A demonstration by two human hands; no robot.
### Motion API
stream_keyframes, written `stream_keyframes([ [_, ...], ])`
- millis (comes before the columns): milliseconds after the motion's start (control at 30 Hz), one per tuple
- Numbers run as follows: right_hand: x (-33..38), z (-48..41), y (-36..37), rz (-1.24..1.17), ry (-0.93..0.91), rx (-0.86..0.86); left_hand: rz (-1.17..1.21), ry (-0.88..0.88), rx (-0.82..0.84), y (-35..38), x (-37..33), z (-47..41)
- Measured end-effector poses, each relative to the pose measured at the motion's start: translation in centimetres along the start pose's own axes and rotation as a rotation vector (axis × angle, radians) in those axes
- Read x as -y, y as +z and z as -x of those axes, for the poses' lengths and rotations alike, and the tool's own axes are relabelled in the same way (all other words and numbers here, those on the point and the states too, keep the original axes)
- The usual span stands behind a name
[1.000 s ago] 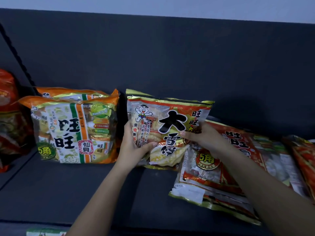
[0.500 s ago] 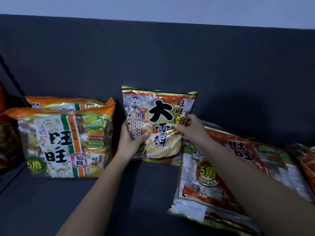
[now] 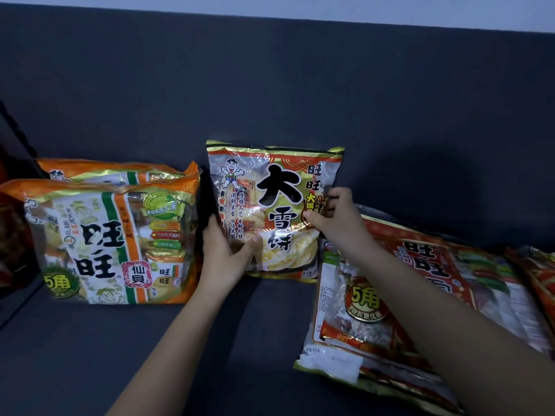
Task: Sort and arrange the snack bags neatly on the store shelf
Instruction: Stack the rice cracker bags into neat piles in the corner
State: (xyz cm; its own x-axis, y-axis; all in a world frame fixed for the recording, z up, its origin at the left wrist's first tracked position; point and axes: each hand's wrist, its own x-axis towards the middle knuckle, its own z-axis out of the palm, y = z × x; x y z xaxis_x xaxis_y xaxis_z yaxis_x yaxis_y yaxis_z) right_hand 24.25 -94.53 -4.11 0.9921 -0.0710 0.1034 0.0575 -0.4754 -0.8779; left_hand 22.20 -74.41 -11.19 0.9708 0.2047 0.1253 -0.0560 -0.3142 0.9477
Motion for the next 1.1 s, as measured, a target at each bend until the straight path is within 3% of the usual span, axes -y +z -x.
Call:
stream_keyframes([
  [133, 0.9, 2.0, -2.4, 0.240, -0.092, 0.066, -0.137, 0.104, -0.069, 1.0, -2.7, 4.2],
  [200, 0.9, 3.5, -4.3, 0.435, -0.160, 0.097, -0.128, 0.199, -0.019, 1.9, -4.3, 6.6],
  [333, -0.7, 7.1, -9.0, 0.668, -0.208, 0.150, -0.207, 0.328, 0.418, 4.3, -7.2, 9.6],
  [467, -3.9, 10.4, -13.5, 0.777, 0.029, 0.117, -0.359, 0.172, 0.703, 7.1, -7.9, 10.0],
  [533, -5.6, 11.8, -15.3, 0.725, 0.181, 0.087, -0.368, 0.129, 0.697, 8.3, -7.6, 9.7],
  [700, -8.2, 14.5, -16.4, 0.318, 0.407, 0.033, -0.262, 0.002, 0.666, 10.0, -7.5, 9.8],
  [900, -8.4, 15.0, -16.2, 0.170, 0.295, -0.083, -0.130, 0.008, 0.633, 11.4, -9.6, 11.0],
  [1100, -5.5, 15.2, -21.6, 0.183, 0.098, -0.264, 0.035, 0.127, 0.574, 13.7, -13.1, 11.8],
])
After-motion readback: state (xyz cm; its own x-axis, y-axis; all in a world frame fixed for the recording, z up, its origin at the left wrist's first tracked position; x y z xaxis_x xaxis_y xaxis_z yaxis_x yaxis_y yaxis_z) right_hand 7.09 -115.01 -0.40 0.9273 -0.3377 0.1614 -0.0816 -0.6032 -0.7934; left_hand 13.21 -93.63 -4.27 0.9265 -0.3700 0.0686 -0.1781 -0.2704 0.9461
